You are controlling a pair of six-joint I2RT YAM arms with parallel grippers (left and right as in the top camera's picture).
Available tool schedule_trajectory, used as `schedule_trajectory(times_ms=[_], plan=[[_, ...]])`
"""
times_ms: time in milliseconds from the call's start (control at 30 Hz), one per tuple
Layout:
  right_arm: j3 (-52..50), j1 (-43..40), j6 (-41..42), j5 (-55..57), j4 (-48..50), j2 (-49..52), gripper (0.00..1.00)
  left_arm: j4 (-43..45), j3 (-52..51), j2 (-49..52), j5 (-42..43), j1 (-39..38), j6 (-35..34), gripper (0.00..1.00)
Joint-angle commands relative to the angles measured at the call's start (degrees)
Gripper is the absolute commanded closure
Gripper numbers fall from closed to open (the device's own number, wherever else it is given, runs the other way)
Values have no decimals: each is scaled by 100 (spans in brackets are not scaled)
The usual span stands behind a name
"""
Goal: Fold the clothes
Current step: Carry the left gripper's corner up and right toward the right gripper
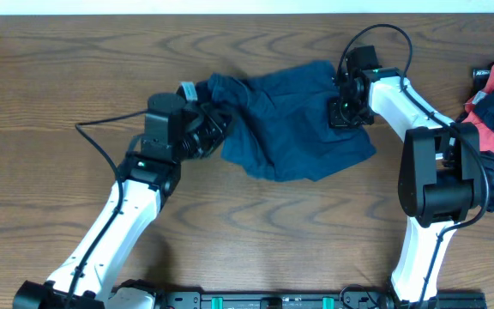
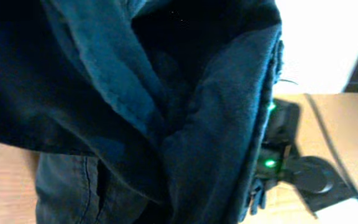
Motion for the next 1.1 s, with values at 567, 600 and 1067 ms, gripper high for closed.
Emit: schedule_trajectory(times_ms=[567,600,1067], plan=[[-518,199,111,-61,-238,728,99,52,1397,321,79,-863,-197,94],[-518,199,114,-61,-238,728,99,52,1473,385,79,-914,-199,94],[-518,199,114,-59,-236,728,99,127,2402,1626,55,-1338,-372,94]])
